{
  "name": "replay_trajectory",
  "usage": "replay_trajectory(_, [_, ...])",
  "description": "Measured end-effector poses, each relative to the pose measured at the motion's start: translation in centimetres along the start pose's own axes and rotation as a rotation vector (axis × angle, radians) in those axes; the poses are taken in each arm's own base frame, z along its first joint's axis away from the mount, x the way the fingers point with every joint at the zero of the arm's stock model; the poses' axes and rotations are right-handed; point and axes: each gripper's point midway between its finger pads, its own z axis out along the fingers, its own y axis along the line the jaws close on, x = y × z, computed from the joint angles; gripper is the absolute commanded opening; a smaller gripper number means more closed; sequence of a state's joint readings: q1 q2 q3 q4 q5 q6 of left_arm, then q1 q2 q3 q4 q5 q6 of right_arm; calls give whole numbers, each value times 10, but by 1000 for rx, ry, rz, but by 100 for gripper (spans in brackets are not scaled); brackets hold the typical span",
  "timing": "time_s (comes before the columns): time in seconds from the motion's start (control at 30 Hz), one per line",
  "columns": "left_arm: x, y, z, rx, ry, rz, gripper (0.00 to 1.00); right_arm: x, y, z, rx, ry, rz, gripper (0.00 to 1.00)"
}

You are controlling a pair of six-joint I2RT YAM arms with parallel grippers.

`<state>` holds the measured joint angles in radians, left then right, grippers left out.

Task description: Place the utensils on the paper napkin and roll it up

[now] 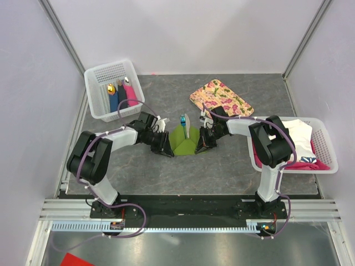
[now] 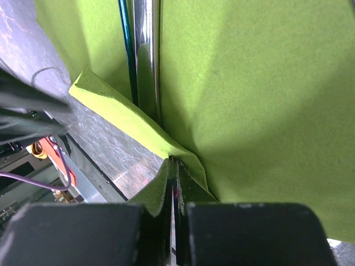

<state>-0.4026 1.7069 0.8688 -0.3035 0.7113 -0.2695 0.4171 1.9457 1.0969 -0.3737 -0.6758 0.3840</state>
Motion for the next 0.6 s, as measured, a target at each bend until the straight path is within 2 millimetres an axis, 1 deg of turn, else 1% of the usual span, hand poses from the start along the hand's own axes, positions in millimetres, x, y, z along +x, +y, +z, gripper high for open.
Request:
replay_trajectory(0.1, [-16, -14, -6, 23, -50, 55, 32, 0, 0, 0, 0, 0, -1, 0])
replay_trajectory(0.13, [-25, -19, -7, 31, -70, 75, 32, 0, 0, 0, 1, 1, -1, 0])
replay_trajectory(0.23, [-51, -33, -5, 64, -124, 117, 31, 0, 1, 0, 2, 2, -7, 0])
replay_trajectory(0.3, [-62, -42, 1, 90, -144, 135, 30, 0, 1, 0, 3, 2, -7, 0])
replay_trajectory(0.43, [-68, -53, 19, 128, -147, 140, 28, 0, 2, 0, 3, 3, -9, 0])
replay_trajectory(0.47, [-68, -54, 25, 137, -145, 135, 25, 0, 1, 0, 3, 3, -9, 0])
replay_trajectory(0.6, [-70, -57, 39, 194, -149, 97, 24, -1, 2, 0, 4, 3, -11, 0])
